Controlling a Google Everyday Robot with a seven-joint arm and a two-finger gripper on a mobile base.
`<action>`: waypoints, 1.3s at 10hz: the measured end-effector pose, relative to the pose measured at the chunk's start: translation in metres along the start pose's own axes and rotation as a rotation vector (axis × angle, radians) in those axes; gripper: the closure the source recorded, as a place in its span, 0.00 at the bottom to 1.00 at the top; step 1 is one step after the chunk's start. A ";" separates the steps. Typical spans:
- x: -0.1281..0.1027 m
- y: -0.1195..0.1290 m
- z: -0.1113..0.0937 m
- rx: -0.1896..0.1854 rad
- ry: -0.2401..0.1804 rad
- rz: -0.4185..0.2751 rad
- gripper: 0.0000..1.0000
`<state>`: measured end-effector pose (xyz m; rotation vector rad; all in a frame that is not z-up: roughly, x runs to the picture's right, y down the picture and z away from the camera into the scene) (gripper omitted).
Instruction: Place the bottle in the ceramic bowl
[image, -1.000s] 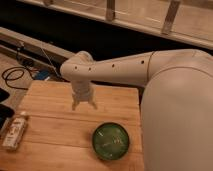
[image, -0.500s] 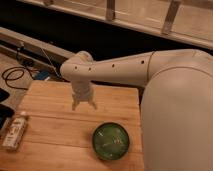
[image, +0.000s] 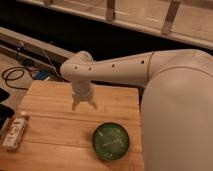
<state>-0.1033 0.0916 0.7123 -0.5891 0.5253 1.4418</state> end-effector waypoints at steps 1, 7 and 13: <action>0.000 0.000 0.000 0.000 0.000 0.000 0.35; 0.000 0.000 -0.001 0.001 -0.003 -0.001 0.35; -0.038 0.063 -0.030 0.051 -0.143 -0.152 0.35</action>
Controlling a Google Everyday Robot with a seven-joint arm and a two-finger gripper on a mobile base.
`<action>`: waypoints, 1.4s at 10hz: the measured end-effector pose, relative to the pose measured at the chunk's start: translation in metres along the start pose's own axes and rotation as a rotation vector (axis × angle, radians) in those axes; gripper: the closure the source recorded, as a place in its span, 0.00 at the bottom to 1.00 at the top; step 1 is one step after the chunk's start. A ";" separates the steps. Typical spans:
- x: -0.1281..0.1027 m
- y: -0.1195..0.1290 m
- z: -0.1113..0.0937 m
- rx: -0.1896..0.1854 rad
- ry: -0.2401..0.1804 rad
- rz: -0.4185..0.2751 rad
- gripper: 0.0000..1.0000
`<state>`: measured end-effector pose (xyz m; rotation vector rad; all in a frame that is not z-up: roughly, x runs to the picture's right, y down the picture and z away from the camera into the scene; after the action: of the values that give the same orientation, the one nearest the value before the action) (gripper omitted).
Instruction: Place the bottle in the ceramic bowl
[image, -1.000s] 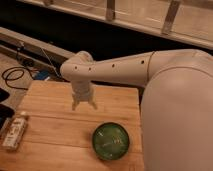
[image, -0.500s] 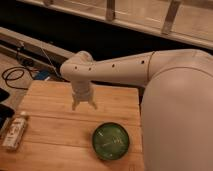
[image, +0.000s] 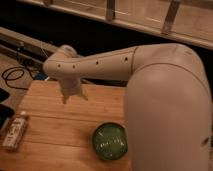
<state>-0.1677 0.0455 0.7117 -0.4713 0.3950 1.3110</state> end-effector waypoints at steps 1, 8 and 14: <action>-0.013 0.026 -0.006 0.009 -0.024 -0.057 0.35; -0.032 0.119 -0.014 -0.001 -0.064 -0.211 0.35; -0.018 0.111 -0.007 -0.064 -0.045 -0.197 0.35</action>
<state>-0.2801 0.0480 0.7030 -0.5204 0.2627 1.1434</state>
